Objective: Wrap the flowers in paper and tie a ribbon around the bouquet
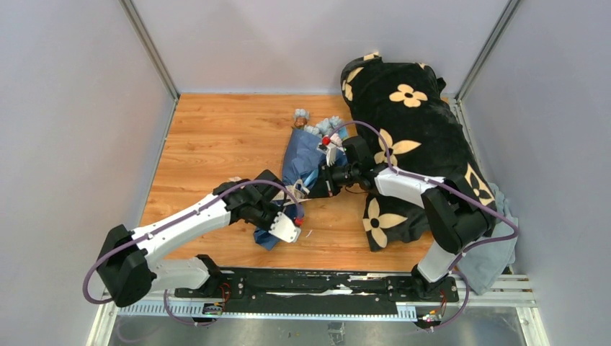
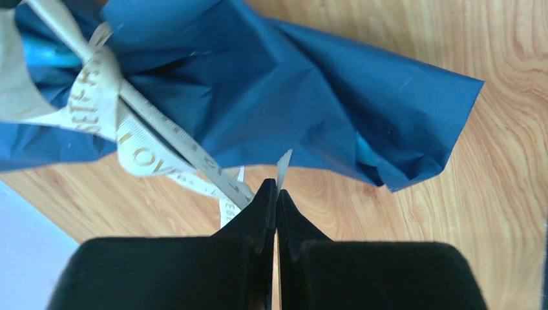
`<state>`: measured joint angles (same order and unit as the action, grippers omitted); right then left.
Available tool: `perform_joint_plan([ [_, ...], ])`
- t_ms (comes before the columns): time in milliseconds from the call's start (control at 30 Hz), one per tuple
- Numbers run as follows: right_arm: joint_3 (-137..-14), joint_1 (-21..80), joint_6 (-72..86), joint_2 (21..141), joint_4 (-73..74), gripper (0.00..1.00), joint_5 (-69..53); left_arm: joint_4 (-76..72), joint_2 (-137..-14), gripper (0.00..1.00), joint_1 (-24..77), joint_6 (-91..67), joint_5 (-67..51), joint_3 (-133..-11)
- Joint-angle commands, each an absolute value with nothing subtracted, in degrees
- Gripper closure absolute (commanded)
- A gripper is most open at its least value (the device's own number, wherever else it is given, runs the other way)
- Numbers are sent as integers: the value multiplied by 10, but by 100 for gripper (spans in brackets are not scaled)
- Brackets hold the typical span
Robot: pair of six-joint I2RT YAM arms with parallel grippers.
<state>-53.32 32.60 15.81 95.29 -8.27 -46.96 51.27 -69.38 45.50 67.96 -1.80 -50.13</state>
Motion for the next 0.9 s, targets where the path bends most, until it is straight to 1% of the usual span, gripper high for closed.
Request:
perform_joint_plan([
  [0, -521, 314, 129, 957, -29, 100, -434, 538, -667, 100, 436, 763, -6, -424],
  [67, -519, 314, 114, 959, -17, 99, -449, 518, -668, 100, 420, 780, -6, -406],
  [100, -516, 315, 104, 956, -16, 93, -464, 505, -669, 100, 411, 787, -8, -401],
  [133, -512, 314, 88, 947, -15, 79, -479, 497, -669, 100, 402, 793, -16, -399],
  [167, -511, 313, 76, 938, -15, 72, -495, 489, -669, 100, 396, 797, -24, -399],
  [200, -511, 311, 62, 927, -14, 48, -509, 482, -668, 100, 391, 800, -33, -399],
  [233, -514, 310, 47, 916, -7, 38, -516, 478, -668, 100, 386, 804, -43, -399],
  [267, -518, 310, 27, 911, -3, 35, -518, 475, -668, 100, 381, 810, -51, -399],
  [333, -517, 310, -15, 889, -3, 34, -515, 468, -668, 100, 368, 827, -61, -394],
  [400, -493, 315, -62, 868, -50, 33, -519, 459, -667, 100, 355, 841, -66, -388],
  [467, -457, 321, -131, 846, -130, 32, -518, 453, -662, 100, 345, 854, -77, -384],
  [500, -446, 323, -154, 844, -186, 30, -512, 446, -660, 100, 343, 857, -82, -383],
  [533, -447, 322, -175, 849, -209, 28, -510, 438, -659, 100, 341, 858, -85, -381],
  [567, -460, 323, -229, 861, -202, 27, -515, 432, -660, 100, 340, 861, -86, -378],
  [633, -512, 325, -351, 887, -108, 25, -538, 429, -667, 100, 339, 865, -86, -378],
  [700, -543, 333, -578, 893, -33, 25, -544, 428, -673, 100, 336, 863, -89, -382],
  [733, -549, 345, -650, 892, -21, 22, -531, 428, -675, 100, 333, 863, -92, -383],
  [767, -565, 356, -707, 896, -11, 20, -517, 427, -676, 100, 333, 862, -94, -384],
  [867, -620, 381, -839, 928, 79, 19, -500, 423, -675, 100, 331, 857, -100, -386],
])
